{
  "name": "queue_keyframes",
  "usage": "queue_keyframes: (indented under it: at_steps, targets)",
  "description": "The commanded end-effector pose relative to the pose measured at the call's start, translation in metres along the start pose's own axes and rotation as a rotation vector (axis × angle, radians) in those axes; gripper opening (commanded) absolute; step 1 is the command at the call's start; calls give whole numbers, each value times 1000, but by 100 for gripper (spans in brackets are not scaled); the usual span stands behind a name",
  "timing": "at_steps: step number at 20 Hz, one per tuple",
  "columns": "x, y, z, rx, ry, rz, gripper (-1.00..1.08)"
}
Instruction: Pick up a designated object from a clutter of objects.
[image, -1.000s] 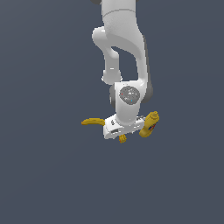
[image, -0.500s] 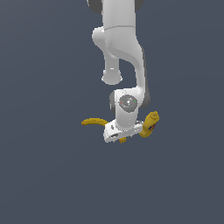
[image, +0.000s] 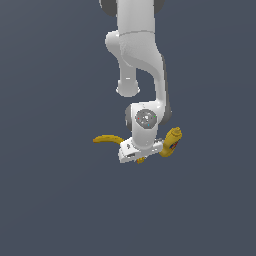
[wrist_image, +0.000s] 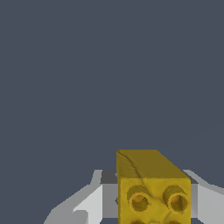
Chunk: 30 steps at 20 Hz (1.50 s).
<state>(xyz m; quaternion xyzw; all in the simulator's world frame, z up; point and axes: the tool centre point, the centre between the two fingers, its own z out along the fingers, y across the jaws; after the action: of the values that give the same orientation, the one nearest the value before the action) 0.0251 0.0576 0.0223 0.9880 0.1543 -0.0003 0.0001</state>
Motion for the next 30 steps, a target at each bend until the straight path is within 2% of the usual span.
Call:
queue_keyframes:
  at_steps: [1, 8, 15, 22, 30]
  targets:
    - [0, 0, 0, 0, 1, -1, -100]
    - [0, -1, -6, 0, 1, -1, -100]
    - [-2, -6, -37, 0, 0, 0, -100]
    - [-5, -14, -96, 0, 0, 0, -100]
    - [-9, -27, -187, -1, 0, -1, -100]
